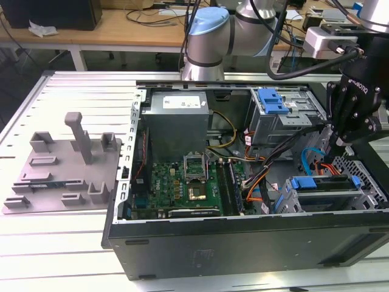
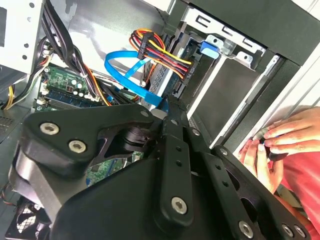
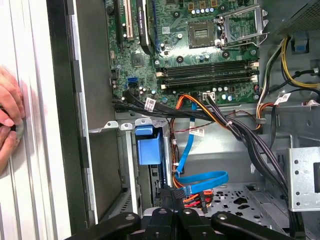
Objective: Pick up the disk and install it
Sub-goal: 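Insert the second disk wire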
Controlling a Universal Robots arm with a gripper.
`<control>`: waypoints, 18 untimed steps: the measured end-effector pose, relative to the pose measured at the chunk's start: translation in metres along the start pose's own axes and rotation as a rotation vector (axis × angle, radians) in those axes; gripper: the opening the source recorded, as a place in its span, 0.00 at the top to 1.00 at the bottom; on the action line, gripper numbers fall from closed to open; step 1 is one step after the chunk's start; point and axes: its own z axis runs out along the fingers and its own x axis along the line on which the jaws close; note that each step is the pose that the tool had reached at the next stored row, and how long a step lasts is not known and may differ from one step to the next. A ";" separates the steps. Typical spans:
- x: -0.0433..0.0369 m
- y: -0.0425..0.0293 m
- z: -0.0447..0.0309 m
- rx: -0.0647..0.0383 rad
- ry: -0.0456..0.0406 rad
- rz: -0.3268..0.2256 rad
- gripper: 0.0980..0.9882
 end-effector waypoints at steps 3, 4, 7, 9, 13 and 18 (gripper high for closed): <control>0.0000 0.0000 -0.0001 0.000 0.0000 0.000 0.98; 0.0000 0.0000 0.0000 0.000 0.0000 0.000 0.92; 0.0000 0.0000 0.0000 0.000 0.0000 0.000 0.78; 0.0000 0.0000 -0.0001 0.000 0.0001 0.000 0.70; -0.0002 0.0000 0.0013 0.000 0.0001 0.000 0.70; -0.0003 0.0001 0.0026 0.000 -0.0015 0.000 0.93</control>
